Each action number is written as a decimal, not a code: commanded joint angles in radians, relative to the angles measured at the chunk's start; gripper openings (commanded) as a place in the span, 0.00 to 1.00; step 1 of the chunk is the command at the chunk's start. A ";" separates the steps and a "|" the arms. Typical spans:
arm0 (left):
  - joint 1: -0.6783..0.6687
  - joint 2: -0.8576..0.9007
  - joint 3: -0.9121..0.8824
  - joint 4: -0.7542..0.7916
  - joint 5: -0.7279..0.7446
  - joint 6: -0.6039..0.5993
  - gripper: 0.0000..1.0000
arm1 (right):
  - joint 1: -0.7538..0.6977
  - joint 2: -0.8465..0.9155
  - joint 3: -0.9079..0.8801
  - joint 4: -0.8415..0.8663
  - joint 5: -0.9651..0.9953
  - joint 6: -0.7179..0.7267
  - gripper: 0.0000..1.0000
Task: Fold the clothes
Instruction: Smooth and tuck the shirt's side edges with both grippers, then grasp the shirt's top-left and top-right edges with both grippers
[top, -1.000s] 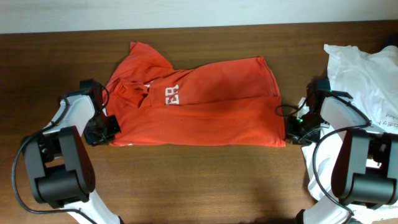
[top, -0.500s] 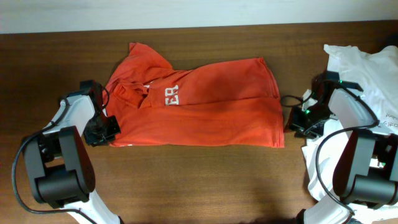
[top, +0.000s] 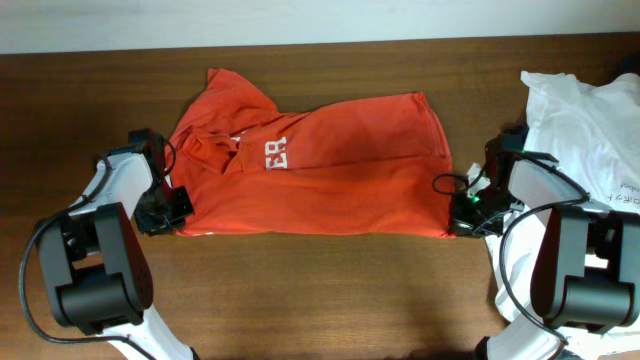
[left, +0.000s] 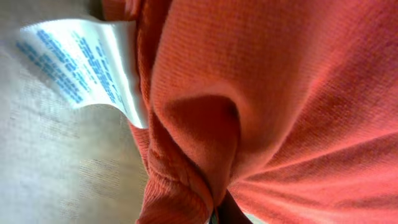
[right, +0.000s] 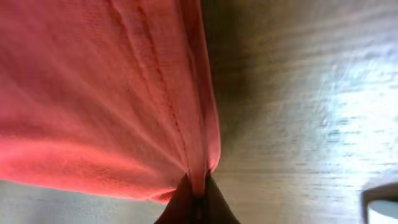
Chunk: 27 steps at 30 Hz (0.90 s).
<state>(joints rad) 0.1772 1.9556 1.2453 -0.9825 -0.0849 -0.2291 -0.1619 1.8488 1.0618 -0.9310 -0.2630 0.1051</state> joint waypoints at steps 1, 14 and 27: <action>0.009 0.004 -0.016 -0.082 -0.018 -0.003 0.00 | -0.009 -0.001 -0.016 -0.068 0.120 0.040 0.04; 0.009 -0.237 0.007 -0.192 0.087 -0.002 0.64 | -0.068 -0.139 0.046 -0.177 0.110 0.107 0.56; -0.085 -0.160 0.136 0.479 0.434 0.156 0.77 | -0.042 -0.175 0.167 -0.174 -0.026 -0.004 0.63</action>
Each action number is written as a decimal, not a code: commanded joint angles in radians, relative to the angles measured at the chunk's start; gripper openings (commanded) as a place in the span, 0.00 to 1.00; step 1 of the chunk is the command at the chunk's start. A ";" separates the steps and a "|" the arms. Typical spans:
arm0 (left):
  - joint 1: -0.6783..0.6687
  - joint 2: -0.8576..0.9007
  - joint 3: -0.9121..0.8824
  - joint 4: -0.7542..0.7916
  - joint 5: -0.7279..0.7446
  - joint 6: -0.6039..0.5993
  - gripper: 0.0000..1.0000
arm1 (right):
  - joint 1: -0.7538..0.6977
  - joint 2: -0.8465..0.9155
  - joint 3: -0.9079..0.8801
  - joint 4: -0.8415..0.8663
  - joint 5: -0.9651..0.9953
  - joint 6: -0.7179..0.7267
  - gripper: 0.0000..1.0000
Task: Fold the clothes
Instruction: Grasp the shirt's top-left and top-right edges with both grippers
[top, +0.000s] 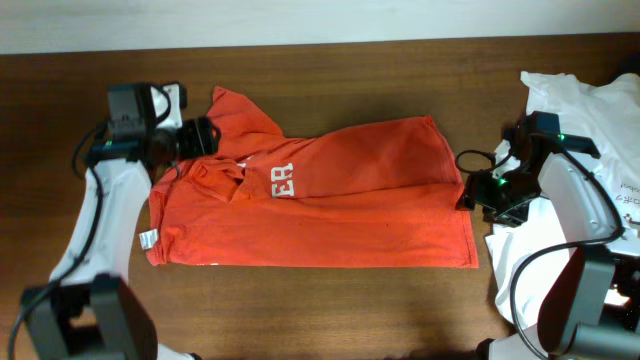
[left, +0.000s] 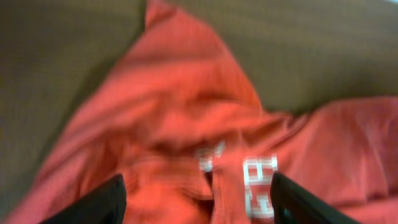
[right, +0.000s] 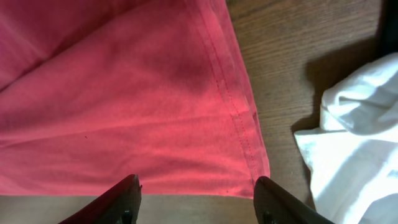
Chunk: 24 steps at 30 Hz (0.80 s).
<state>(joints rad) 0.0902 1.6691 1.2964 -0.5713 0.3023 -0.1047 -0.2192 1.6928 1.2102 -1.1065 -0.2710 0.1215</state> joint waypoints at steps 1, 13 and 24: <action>0.001 0.185 0.118 0.105 0.054 0.031 0.77 | 0.022 -0.019 0.019 0.006 -0.018 -0.021 0.63; -0.035 0.625 0.214 0.691 0.056 -0.011 0.77 | 0.082 -0.019 0.019 0.021 -0.017 -0.020 0.65; -0.023 0.653 0.315 0.752 0.265 -0.172 0.01 | 0.095 -0.012 0.019 0.394 -0.006 -0.017 0.67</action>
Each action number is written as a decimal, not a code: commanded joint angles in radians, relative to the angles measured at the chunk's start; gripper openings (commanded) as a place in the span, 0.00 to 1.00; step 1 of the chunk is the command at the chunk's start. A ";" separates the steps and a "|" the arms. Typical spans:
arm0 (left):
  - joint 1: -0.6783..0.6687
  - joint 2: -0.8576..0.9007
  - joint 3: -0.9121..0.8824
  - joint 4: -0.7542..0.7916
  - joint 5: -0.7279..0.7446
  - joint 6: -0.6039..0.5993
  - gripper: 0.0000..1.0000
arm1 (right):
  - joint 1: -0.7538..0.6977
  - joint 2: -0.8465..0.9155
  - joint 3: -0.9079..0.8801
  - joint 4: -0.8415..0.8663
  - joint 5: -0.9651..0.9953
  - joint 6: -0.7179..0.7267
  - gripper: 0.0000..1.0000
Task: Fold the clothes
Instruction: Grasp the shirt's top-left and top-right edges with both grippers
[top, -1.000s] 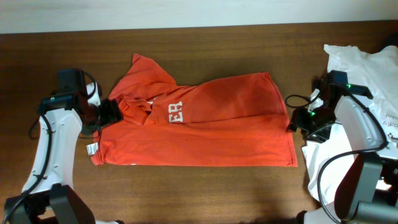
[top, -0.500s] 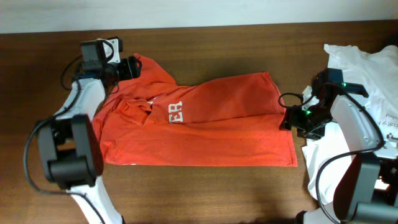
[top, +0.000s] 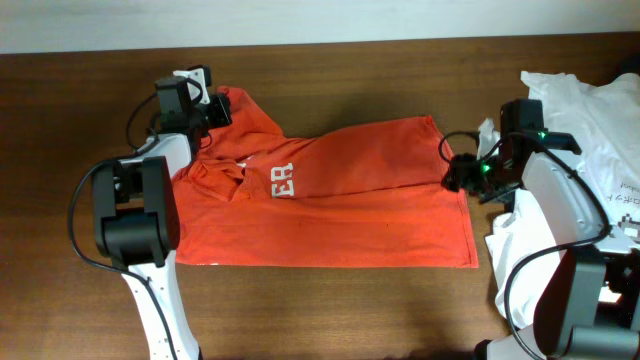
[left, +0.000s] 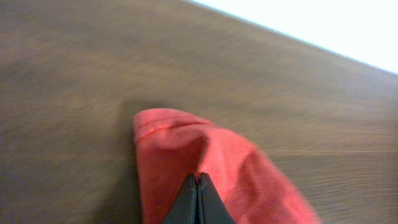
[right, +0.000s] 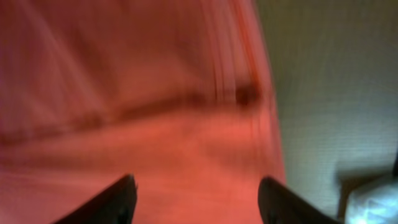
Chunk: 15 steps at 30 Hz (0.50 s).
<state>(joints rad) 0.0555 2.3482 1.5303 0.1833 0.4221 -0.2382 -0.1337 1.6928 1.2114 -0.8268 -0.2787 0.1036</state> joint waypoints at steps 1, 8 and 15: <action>0.015 -0.048 0.099 -0.028 0.162 -0.039 0.00 | 0.009 -0.004 0.018 0.175 0.001 0.001 0.67; 0.015 -0.112 0.109 -0.303 0.158 -0.029 0.00 | 0.010 0.153 0.018 0.412 -0.003 0.009 0.67; 0.018 -0.112 0.109 -0.608 0.056 0.088 0.00 | 0.060 0.340 0.018 0.718 0.004 0.040 0.67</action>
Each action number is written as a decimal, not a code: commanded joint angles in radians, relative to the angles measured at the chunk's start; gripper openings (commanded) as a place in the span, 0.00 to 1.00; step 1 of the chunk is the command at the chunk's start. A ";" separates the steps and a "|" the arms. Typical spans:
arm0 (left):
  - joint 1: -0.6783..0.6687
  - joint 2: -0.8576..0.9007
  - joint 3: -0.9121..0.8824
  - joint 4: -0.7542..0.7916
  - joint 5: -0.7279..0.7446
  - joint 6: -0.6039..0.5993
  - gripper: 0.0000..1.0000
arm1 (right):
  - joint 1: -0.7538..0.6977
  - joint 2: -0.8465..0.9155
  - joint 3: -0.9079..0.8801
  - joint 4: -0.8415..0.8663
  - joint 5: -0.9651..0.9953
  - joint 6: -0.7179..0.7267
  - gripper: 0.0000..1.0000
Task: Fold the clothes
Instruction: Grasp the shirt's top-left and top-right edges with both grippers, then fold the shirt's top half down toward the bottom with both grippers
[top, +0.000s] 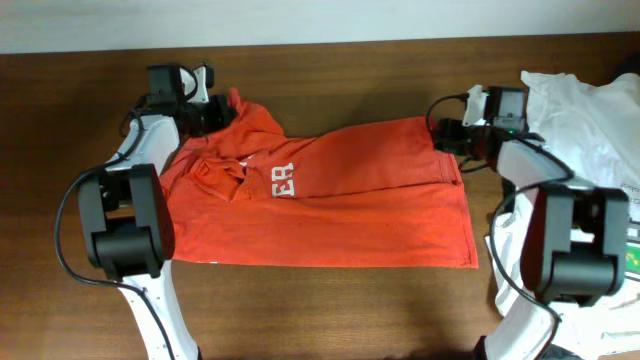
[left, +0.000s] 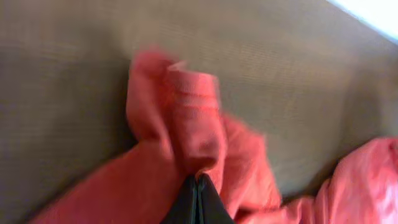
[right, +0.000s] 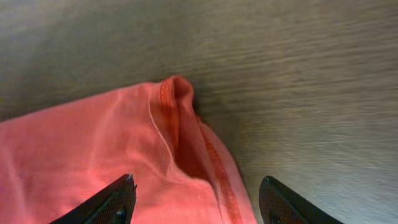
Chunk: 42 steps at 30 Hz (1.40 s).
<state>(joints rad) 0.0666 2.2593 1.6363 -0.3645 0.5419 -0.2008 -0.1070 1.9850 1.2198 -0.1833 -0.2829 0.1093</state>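
An orange shirt (top: 330, 195) with white letters lies spread flat across the wooden table (top: 330, 310). My left gripper (top: 216, 111) is at the shirt's far left sleeve tip and is shut on that cloth; in the left wrist view the closed tips (left: 198, 182) pinch a bunched fold of the sleeve (left: 186, 118). My right gripper (top: 446, 135) hovers open over the far right corner of the shirt. In the right wrist view that hemmed corner (right: 177, 99) lies ahead of the gripper (right: 198, 190), with nothing held between the spread fingers (right: 119, 198).
A pile of white clothes (top: 585, 110) lies at the right end of the table, close behind my right arm. The pale wall runs along the table's far edge. Bare wood shows in front of the shirt.
My right gripper has moved from the shirt's right edge to its far right corner, still open. The left gripper remains shut on the sleeve tip, which now looks bunched and folded over.
First both grippers were shut on the shirt's near corners, left and right. Then both were open and off the cloth, the left over the collar, the right by the right hem. Later the left was shut on the far sleeve tip; now the right hangs over the far corner.
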 joint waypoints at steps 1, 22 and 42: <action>0.006 -0.023 0.003 -0.088 -0.074 0.063 0.01 | 0.042 0.071 0.010 0.119 0.036 0.053 0.67; 0.068 -0.197 0.003 -0.421 -0.075 0.091 0.00 | -0.045 0.076 0.376 -0.526 0.058 0.131 0.11; 0.112 -0.280 0.002 -0.746 -0.060 0.172 0.00 | 0.063 0.201 0.409 -0.315 0.150 0.031 0.52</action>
<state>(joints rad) 0.1818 2.0052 1.6375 -1.1118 0.4744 -0.0467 -0.0475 2.1345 1.6196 -0.5266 -0.2199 0.1474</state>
